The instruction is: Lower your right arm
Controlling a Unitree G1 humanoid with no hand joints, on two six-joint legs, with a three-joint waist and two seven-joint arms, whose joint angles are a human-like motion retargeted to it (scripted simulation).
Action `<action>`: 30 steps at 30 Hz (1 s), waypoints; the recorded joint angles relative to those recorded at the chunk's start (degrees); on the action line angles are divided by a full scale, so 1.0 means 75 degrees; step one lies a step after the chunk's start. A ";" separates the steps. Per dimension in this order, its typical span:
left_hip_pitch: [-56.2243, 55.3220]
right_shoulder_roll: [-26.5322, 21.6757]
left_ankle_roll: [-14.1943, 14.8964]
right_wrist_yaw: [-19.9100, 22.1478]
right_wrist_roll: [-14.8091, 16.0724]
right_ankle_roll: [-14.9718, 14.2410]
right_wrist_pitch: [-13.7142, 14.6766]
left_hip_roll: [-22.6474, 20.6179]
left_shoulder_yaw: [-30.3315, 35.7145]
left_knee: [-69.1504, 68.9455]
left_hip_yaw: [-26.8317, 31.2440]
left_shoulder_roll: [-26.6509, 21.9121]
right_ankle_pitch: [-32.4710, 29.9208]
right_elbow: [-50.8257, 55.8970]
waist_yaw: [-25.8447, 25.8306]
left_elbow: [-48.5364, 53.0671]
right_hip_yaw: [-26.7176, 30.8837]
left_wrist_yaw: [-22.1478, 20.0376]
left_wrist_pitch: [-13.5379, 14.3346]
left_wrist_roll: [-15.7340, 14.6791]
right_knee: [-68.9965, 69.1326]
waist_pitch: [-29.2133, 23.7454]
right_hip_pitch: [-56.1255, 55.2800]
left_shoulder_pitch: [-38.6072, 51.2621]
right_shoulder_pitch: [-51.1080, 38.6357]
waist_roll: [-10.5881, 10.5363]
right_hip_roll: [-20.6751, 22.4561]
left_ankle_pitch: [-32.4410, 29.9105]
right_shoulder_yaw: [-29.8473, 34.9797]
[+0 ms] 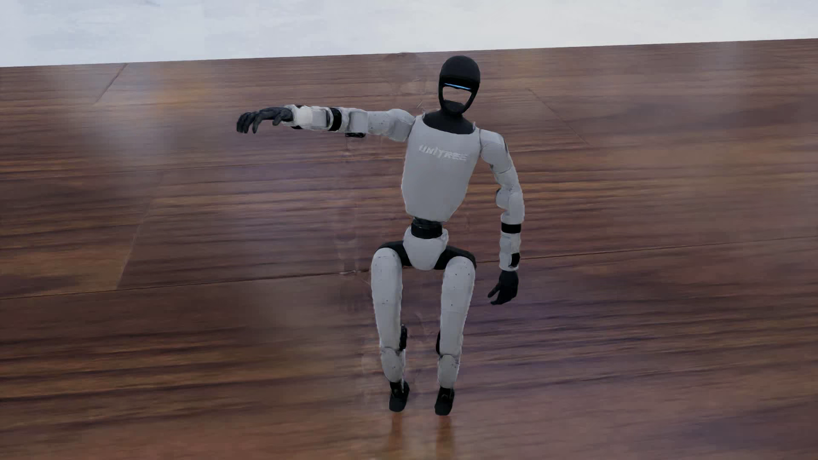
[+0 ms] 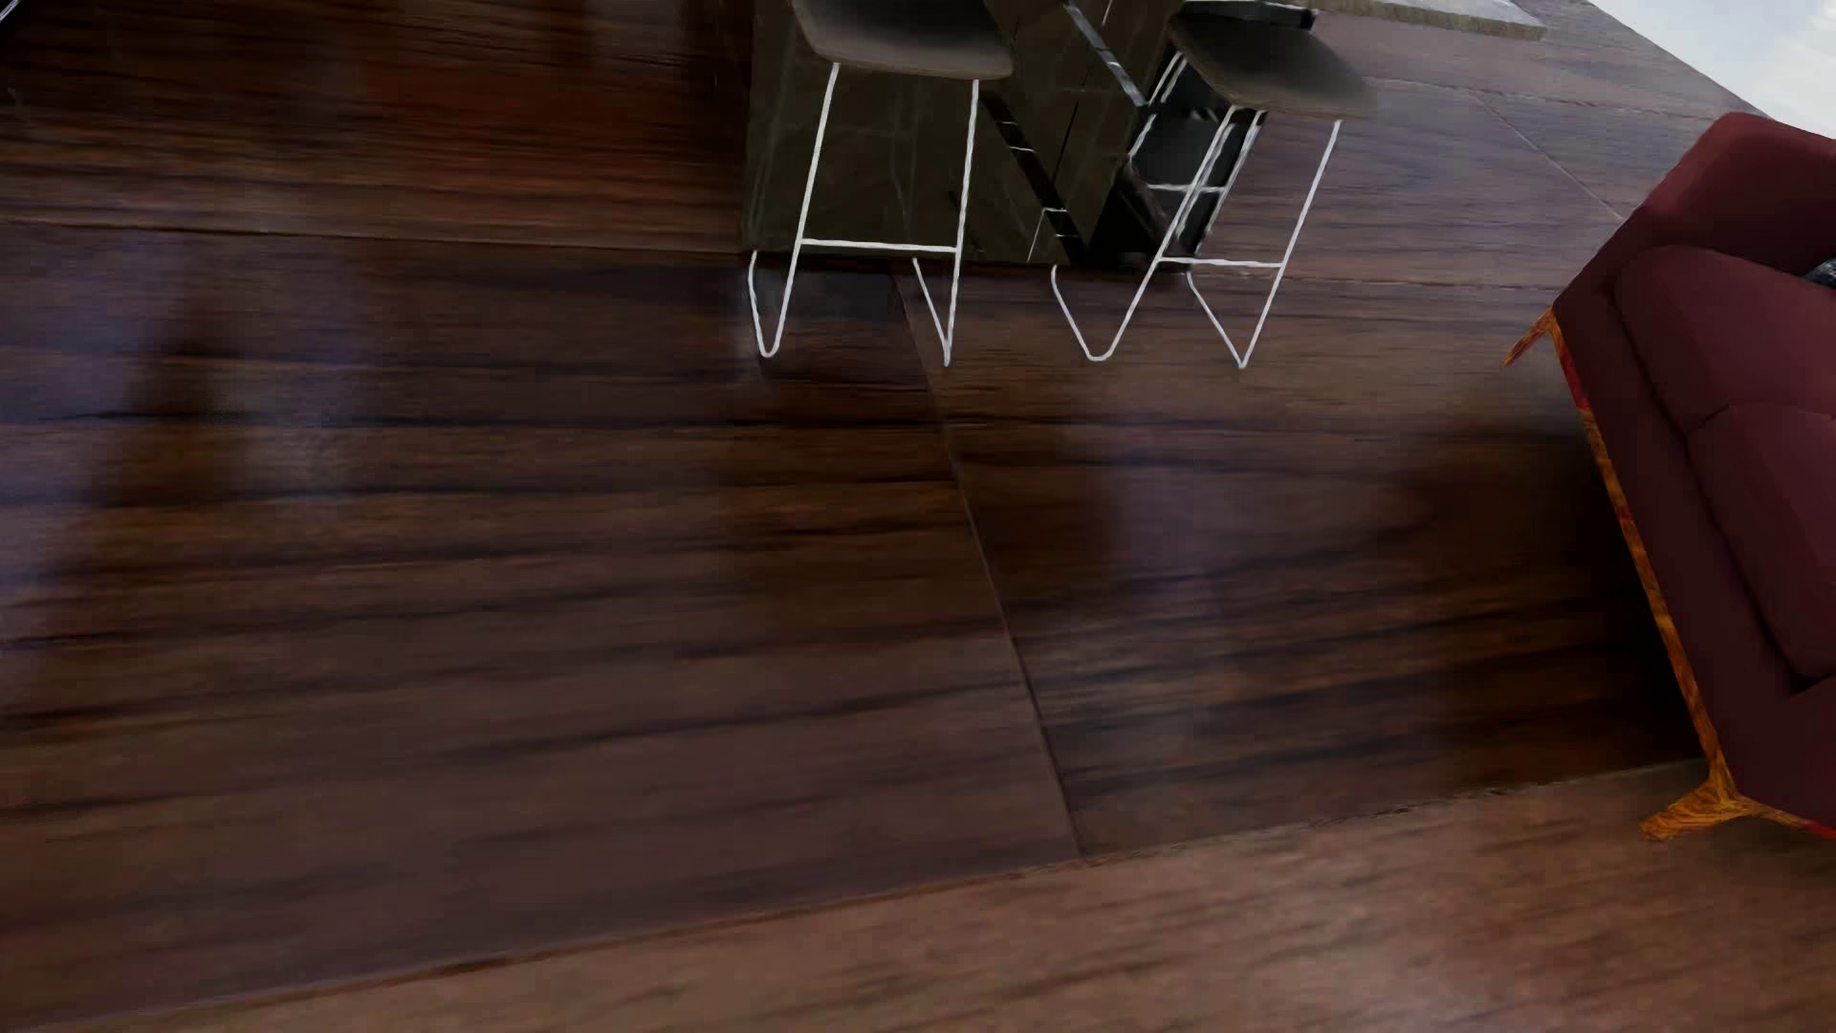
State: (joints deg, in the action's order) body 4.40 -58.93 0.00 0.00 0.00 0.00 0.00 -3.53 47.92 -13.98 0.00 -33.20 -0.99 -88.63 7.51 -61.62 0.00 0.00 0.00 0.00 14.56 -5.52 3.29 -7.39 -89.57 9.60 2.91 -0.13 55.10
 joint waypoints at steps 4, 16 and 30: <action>-0.0007 0.0620 0.0000 0.0000 0.0000 0.0000 0.0000 0.0065 0.0624 -0.0003 0.0000 0.0216 -0.0137 0.0166 -0.0706 -0.0108 0.0000 0.0000 0.0000 0.0000 -0.0044 0.0077 0.0008 -0.0013 0.1583 -0.0215 0.0044 0.0042 0.0000; 0.0117 0.4190 0.0000 0.0000 0.0000 0.0000 0.0000 0.0008 0.0387 0.0345 0.0000 0.1359 0.0052 0.0414 -0.1260 -0.0123 0.0000 0.0000 0.0000 0.0000 0.0008 0.0021 -0.0050 0.1172 0.8421 -0.1539 -0.0073 -0.0287 0.0000; 0.0004 0.4724 0.0000 0.0000 0.0000 0.0000 0.0000 -0.0122 0.0278 0.0258 0.0000 0.1517 0.0283 0.2835 -0.1494 -0.0183 0.0000 0.0000 0.0000 0.0000 0.0051 0.0101 -0.0171 0.0464 1.2070 -0.1778 -0.0133 -0.0197 0.0000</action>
State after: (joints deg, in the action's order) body 4.42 -23.50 0.00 0.00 0.00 0.00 0.00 -4.44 50.01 -12.04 0.00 -21.83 1.12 -67.36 -3.69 -62.99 0.00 0.00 0.00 0.00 14.94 -4.77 2.01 -3.91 0.95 -3.74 1.91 -1.61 55.10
